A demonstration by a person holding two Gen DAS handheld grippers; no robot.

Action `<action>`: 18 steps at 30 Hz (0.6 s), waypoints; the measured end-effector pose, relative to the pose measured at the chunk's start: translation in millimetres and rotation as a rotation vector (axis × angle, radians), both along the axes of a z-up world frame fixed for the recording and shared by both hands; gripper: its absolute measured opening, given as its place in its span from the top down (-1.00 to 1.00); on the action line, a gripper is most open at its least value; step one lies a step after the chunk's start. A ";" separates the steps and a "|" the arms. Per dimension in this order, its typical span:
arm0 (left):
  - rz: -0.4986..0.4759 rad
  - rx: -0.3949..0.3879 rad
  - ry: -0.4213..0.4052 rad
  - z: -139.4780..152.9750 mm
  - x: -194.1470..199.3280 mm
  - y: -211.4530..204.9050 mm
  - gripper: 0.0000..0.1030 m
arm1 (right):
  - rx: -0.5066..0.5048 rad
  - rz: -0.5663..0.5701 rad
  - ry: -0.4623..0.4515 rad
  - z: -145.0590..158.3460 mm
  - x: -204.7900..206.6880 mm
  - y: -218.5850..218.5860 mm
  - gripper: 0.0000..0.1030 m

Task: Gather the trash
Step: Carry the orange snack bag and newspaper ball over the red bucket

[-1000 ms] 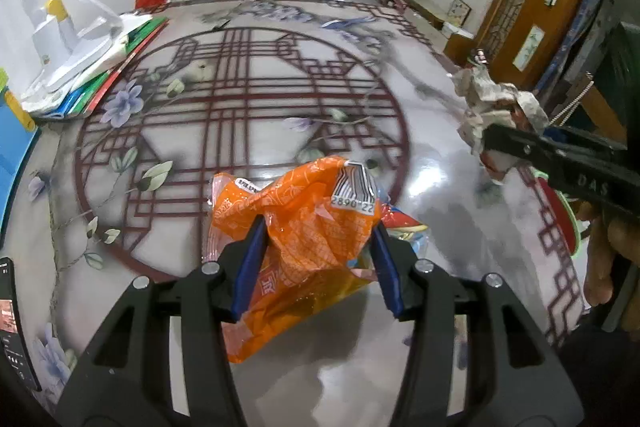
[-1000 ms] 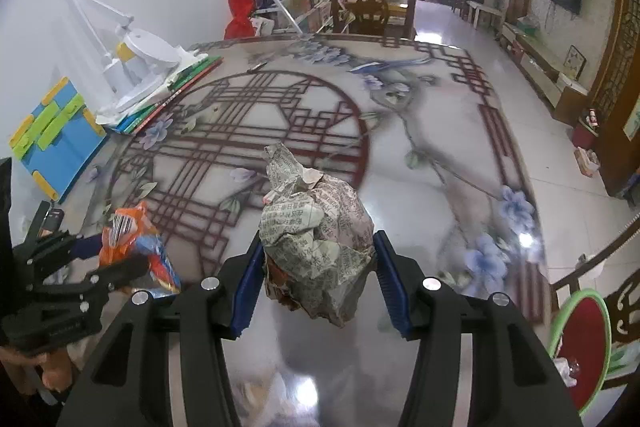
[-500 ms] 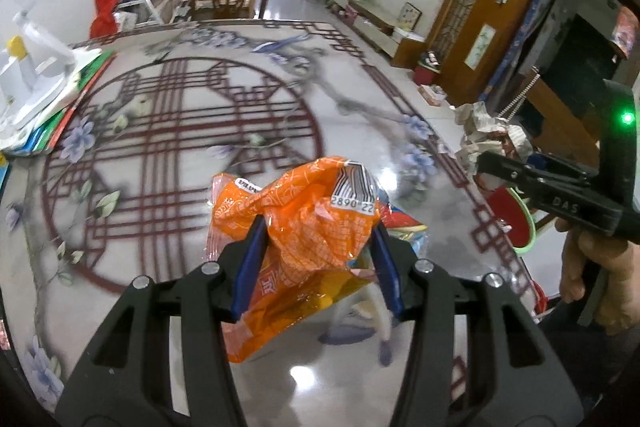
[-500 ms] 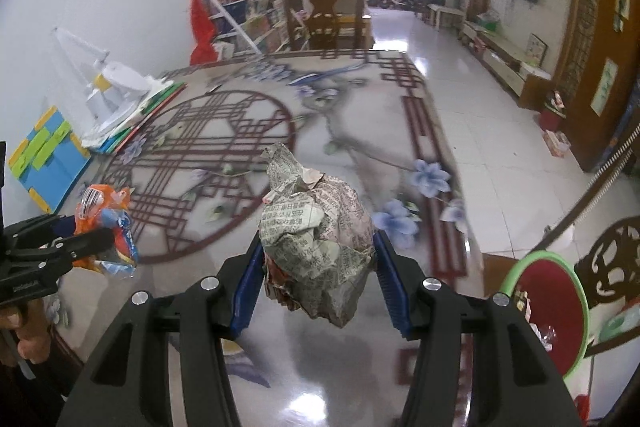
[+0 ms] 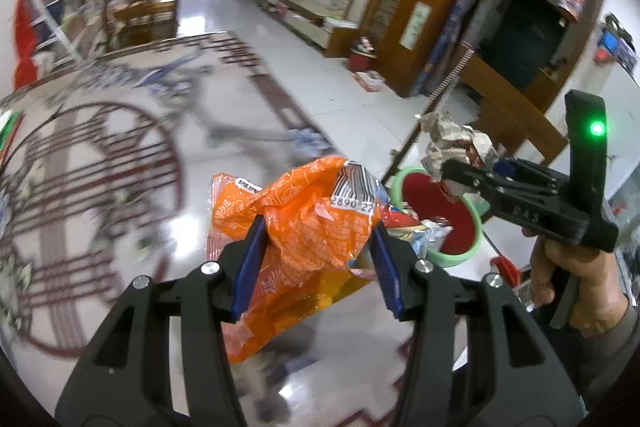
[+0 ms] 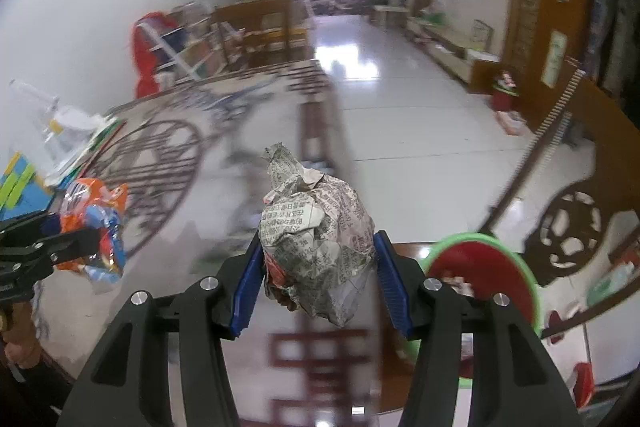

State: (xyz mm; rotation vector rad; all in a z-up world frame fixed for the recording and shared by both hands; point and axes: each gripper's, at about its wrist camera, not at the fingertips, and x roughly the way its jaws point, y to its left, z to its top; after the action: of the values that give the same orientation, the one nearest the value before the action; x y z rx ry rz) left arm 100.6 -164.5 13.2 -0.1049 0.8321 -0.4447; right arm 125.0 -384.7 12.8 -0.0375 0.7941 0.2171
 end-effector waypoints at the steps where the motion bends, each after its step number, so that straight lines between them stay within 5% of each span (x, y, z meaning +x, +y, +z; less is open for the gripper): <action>1: -0.028 0.002 -0.002 0.5 4.6 -15.9 0.06 | -0.001 -0.017 -0.001 0.6 0.3 -9.9 0.00; 18: -0.378 -0.014 0.015 -14.7 44.0 -202.0 0.05 | 0.054 -0.359 0.049 -22.2 0.2 -185.4 0.00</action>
State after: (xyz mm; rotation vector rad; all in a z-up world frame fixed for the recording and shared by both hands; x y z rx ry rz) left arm 144.6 -366.5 -1.4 0.0381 0.8658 -0.8056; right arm 125.2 -570.1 -9.4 0.1609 0.8294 -0.1007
